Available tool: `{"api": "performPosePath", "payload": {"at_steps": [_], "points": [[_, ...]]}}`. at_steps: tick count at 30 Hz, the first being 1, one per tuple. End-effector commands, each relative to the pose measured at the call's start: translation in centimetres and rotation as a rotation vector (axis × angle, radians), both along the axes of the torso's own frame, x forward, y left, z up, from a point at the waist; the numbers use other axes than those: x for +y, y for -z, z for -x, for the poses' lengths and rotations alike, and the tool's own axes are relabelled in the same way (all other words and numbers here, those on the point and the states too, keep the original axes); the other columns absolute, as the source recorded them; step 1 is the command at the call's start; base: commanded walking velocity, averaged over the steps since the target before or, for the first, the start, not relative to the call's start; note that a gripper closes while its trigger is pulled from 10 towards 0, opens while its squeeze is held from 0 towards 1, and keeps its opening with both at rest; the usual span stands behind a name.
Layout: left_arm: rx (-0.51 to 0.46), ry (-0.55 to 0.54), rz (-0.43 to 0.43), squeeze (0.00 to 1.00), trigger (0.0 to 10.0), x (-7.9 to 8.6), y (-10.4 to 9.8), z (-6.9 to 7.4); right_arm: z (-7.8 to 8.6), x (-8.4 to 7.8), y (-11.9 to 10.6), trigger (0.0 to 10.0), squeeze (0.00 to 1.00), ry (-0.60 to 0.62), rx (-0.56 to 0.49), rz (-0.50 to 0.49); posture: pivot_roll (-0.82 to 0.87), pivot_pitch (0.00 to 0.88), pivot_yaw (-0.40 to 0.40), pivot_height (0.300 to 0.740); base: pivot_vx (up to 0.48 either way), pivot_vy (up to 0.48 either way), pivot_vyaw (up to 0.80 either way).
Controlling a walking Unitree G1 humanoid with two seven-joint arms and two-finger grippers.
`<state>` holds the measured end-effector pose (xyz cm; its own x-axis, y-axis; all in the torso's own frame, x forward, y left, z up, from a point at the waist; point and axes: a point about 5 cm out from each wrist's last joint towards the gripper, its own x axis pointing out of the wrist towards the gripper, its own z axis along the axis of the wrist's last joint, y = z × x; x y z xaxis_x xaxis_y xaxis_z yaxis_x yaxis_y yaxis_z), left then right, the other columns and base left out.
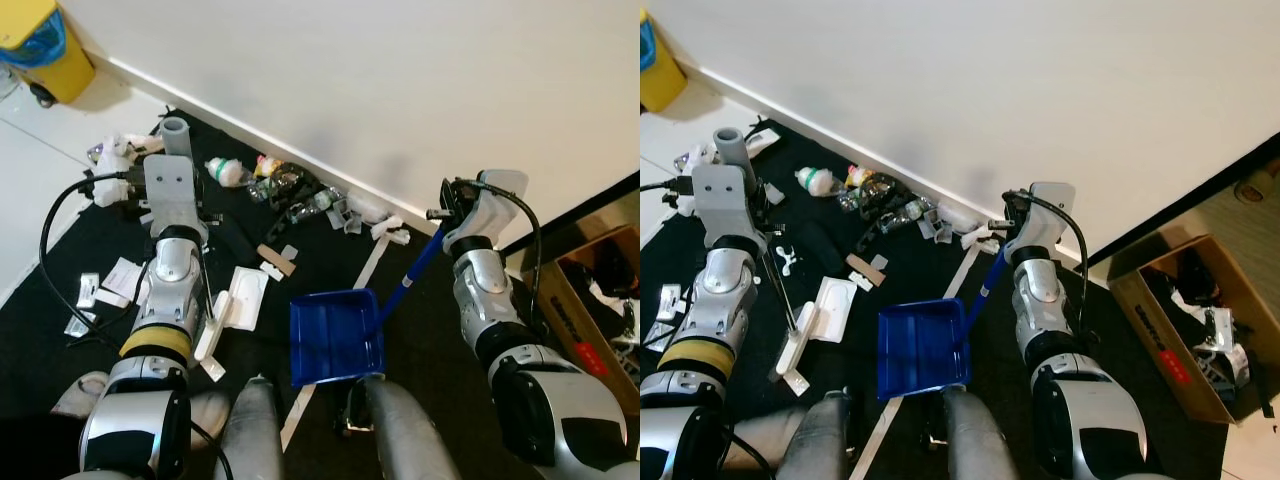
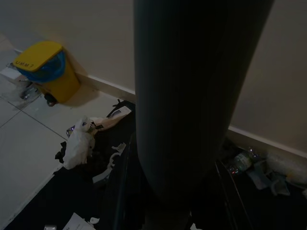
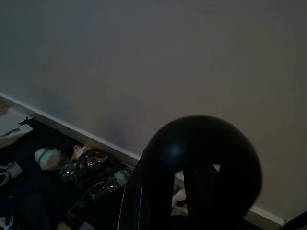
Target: Sweep floor
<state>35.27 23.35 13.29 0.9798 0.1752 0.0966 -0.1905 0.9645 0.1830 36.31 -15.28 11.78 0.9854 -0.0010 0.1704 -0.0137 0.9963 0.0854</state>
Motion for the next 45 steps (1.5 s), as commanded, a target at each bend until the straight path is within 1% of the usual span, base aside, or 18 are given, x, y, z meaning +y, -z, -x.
{"api": "performPosePath", "payload": {"at_steps": [1,9,12,16,22,29,31,33,34,35,36,37,38,39,41,42,43,45], "points": [[0.152,-0.019,0.048,0.0,10.0,0.1,3.8,1.4,0.8,-0.7,1.9,10.0,0.0,0.028,0.082,0.004,0.04,0.321,-0.115,0.74,0.0,0.0,0.0],[0.175,-0.091,-0.005,0.0,10.0,0.7,4.0,1.2,0.7,-0.7,2.0,10.0,0.0,0.058,0.098,0.018,0.03,0.32,-0.123,0.74,0.0,0.0,0.0],[0.135,-0.117,-0.035,0.0,10.0,0.9,3.1,0.8,0.8,-0.5,2.1,10.0,0.0,0.053,0.099,0.023,0.01,0.321,-0.128,0.74,0.0,0.0,0.0],[0.078,-0.121,-0.131,0.0,10.0,1.5,0.5,-0.5,1.0,-0.5,2.3,10.0,0.0,0.05,0.102,0.031,0.0,0.318,-0.121,0.74,0.0,0.0,0.0],[0.051,-0.175,-0.198,0.0,10.0,2.5,-0.8,-0.9,1.1,-0.7,2.5,10.0,0.0,0.059,0.105,0.037,0.0,0.313,-0.116,0.74,0.0,0.0,0.0],[0.039,-0.157,-0.185,0.0,10.0,1.8,-1.0,-1.4,1.1,-0.7,2.5,10.0,0.0,0.06,0.105,0.043,-0.01,0.313,-0.115,0.74,0.0,0.0,0.0],[0.086,-0.121,-0.208,0.0,10.0,1.2,-0.6,-1.6,1.1,-0.8,2.5,10.0,0.0,0.059,0.105,0.044,-0.01,0.313,-0.115,0.74,0.0,0.0,0.0],[0.294,-0.076,-0.301,0.0,10.0,1.5,1.4,-1.3,1.2,-0.7,2.6,10.0,0.0,0.058,0.106,0.043,0.01,0.309,-0.103,0.74,0.0,0.0,0.0],[0.445,-0.045,-0.396,0.0,10.0,2.5,2.9,-0.5,1.2,-0.6,2.6,10.0,0.0,0.059,0.107,0.04,0.01,0.302,-0.094,0.74,0.0,0.0,0.0],[0.445,-0.045,-0.396,0.0,10.0,2.5,2.9,-0.5,1.2,-0.6,2.6,10.0,0.0,0.059,0.107,0.04,0.01,0.302,-0.094,0.74,0.0,0.0,0.0],[0.545,-0.029,-0.458,0.0,10.0,3.3,3.8,0.2,1.2,-0.6,2.6,10.0,0.0,0.06,0.107,0.038,0.01,0.302,-0.094,0.74,0.0,0.0,0.0],[0.621,-0.071,-0.547,0.0,10.0,5.7,4.0,1.3,1.1,-0.5,2.5,10.0,0.0,0.063,0.105,0.032,0.01,0.292,-0.076,0.74,0.0,0.0,0.0],[0.621,-0.071,-0.547,0.0,10.0,5.7,4.0,1.3,1.1,-0.5,2.5,10.0,0.0,0.063,0.105,0.032,0.01,0.292,-0.076,0.74,0.0,0.0,0.0],[0.663,-0.148,-0.68,0.0,10.0,9.2,3.2,2.7,1.0,-0.5,2.4,10.0,0.0,0.069,0.101,0.025,0.01,0.291,-0.073,0.74,0.0,0.0,0.0],[0.677,-0.25,-0.819,0.0,10.0,13.1,1.2,4.3,0.9,-0.6,2.2,10.0,0.0,0.076,0.098,0.017,0.03,0.285,-0.079,0.74,0.0,0.0,0.0],[0.677,-0.25,-0.819,0.0,10.0,13.1,1.2,4.3,0.9,-0.6,2.2,10.0,0.0,0.076,0.098,0.017,0.03,0.285,-0.079,0.74,0.0,0.0,0.0],[0.665,-0.265,-0.863,0.0,10.0,13.8,0.3,4.4,0.9,-0.7,2.2,10.0,0.0,0.076,0.099,0.016,0.04,0.283,-0.081,0.74,0.0,0.0,0.0],[0.609,-0.238,-0.841,0.0,10.0,12.8,-0.5,3.3,1.0,-0.5,2.4,10.0,0.0,0.063,0.111,0.02,0.05,0.277,-0.095,0.74,0.0,0.0,0.0]]}}
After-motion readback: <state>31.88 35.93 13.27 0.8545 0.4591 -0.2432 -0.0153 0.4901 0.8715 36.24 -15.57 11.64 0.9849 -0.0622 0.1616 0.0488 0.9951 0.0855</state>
